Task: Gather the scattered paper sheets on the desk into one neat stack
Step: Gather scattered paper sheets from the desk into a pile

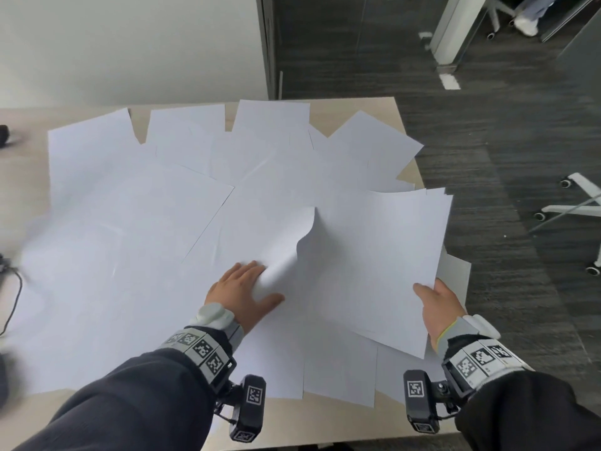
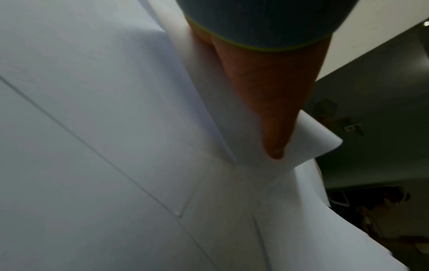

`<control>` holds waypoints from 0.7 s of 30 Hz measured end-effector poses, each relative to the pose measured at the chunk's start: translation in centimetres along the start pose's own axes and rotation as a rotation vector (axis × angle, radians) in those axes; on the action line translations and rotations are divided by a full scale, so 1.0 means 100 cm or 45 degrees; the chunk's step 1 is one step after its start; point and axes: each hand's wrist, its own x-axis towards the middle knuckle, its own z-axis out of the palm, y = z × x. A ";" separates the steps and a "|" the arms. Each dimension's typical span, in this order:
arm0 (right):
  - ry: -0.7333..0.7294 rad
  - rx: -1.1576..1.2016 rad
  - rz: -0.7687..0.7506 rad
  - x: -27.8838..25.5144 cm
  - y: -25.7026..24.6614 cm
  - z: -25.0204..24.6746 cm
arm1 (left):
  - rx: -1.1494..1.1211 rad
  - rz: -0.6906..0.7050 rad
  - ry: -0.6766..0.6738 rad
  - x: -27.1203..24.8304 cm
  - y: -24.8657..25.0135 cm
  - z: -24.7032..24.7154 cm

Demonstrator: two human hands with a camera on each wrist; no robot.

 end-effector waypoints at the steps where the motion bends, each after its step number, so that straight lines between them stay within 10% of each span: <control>1: -0.025 0.002 0.012 -0.001 0.002 0.004 | -0.035 0.010 0.023 -0.001 0.004 0.000; 21: -0.234 -0.001 0.080 -0.027 0.011 0.045 | 0.127 0.392 -0.300 -0.011 0.094 0.045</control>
